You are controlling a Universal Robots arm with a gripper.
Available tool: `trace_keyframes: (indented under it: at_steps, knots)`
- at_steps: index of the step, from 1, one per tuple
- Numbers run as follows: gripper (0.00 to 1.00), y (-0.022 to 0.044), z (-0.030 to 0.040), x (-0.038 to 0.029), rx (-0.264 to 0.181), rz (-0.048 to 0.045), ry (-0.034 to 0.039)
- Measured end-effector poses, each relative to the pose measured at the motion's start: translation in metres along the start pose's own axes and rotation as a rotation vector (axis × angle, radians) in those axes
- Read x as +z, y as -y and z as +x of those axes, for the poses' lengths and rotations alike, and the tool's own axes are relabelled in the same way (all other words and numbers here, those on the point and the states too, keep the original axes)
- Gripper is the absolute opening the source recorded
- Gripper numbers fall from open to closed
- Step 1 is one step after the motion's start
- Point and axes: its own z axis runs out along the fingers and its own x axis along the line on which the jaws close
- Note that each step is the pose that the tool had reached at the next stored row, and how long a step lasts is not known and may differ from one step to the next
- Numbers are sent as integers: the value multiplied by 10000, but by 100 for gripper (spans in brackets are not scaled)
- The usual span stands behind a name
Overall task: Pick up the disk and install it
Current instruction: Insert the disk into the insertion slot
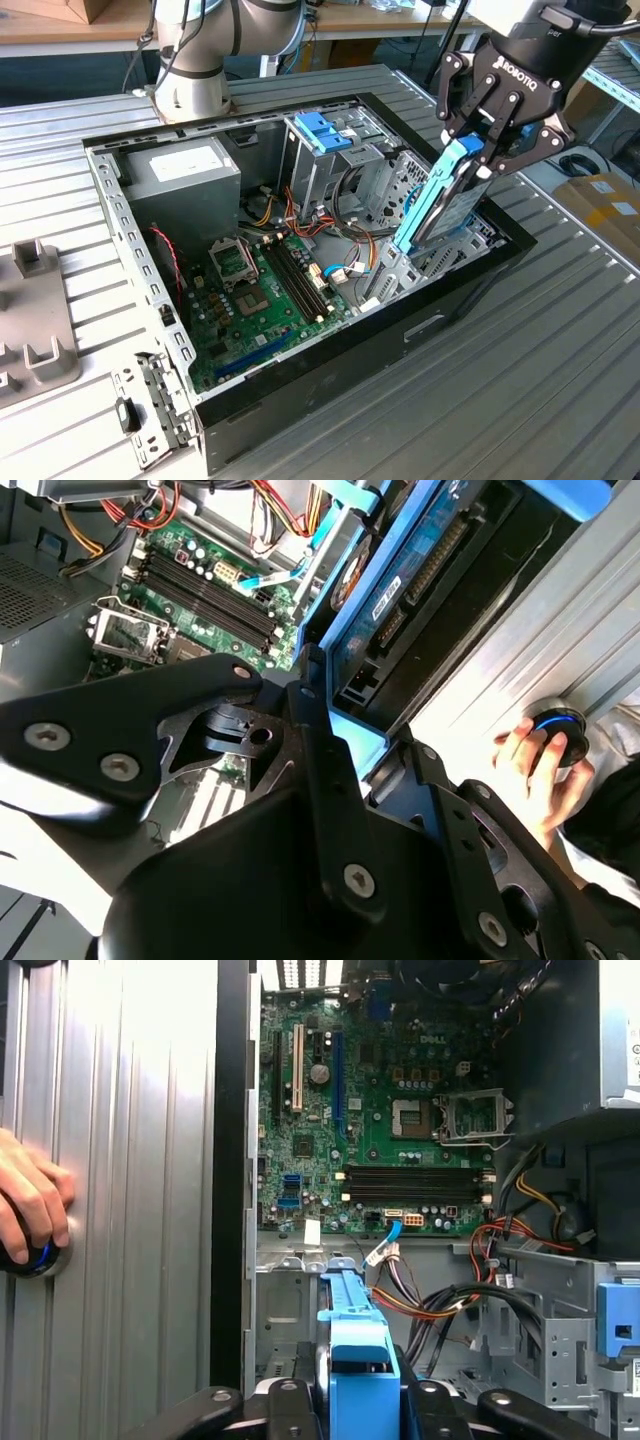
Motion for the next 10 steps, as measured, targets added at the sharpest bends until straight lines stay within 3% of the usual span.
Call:
trace_keyframes:
  at_steps: [10]
  knots:
    - [37,-54,-1,52,0,-1,-1]
